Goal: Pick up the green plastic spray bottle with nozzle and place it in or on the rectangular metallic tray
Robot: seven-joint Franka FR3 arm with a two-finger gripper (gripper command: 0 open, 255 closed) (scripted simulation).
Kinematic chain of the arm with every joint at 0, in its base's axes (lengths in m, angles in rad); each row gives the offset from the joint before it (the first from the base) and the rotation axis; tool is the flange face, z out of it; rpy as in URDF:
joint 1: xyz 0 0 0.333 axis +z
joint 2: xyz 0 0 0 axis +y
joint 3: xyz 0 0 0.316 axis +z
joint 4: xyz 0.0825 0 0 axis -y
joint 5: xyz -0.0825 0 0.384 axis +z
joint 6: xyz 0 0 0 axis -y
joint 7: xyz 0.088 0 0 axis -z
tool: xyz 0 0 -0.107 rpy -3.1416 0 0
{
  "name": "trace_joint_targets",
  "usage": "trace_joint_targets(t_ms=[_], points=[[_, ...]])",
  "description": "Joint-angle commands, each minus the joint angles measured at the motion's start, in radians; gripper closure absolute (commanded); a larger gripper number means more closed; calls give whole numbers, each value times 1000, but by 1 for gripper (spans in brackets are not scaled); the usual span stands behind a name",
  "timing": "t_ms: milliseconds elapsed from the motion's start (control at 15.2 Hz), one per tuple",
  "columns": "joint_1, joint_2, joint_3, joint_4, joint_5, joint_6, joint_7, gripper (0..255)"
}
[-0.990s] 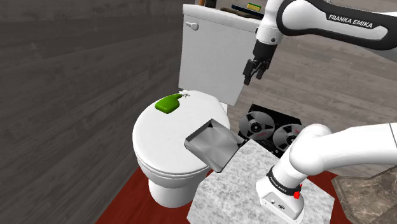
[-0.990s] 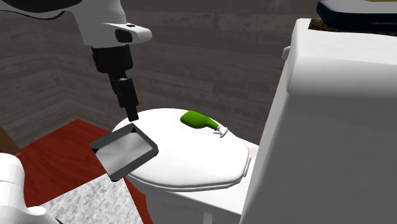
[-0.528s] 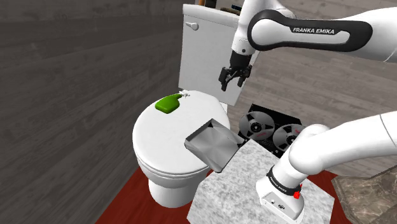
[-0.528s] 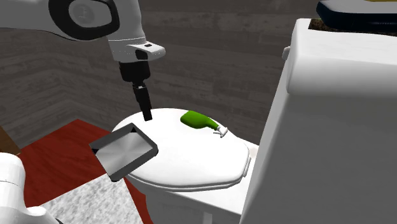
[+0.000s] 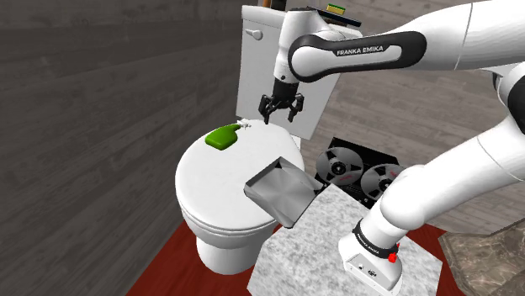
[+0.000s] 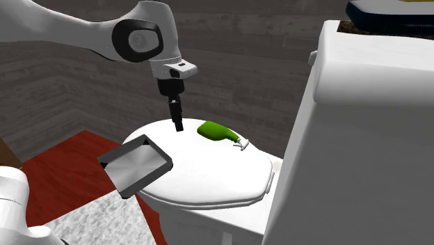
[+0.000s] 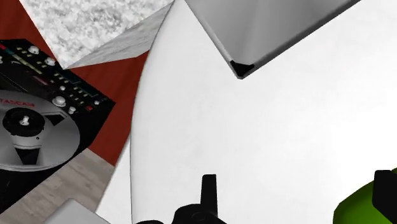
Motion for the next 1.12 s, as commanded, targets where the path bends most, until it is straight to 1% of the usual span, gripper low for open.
trace_joint_targets(t_ms=[0,264,528,792,1056], points=[[-12,76,24,34,-15,44,80,0],[-28,232,58,125,-65,107,236,0],[-29,393,70,240,-131,146,389,0],[-12,554,58,380,-196,160,526,0],[15,715,29,543,-245,154,641,0]])
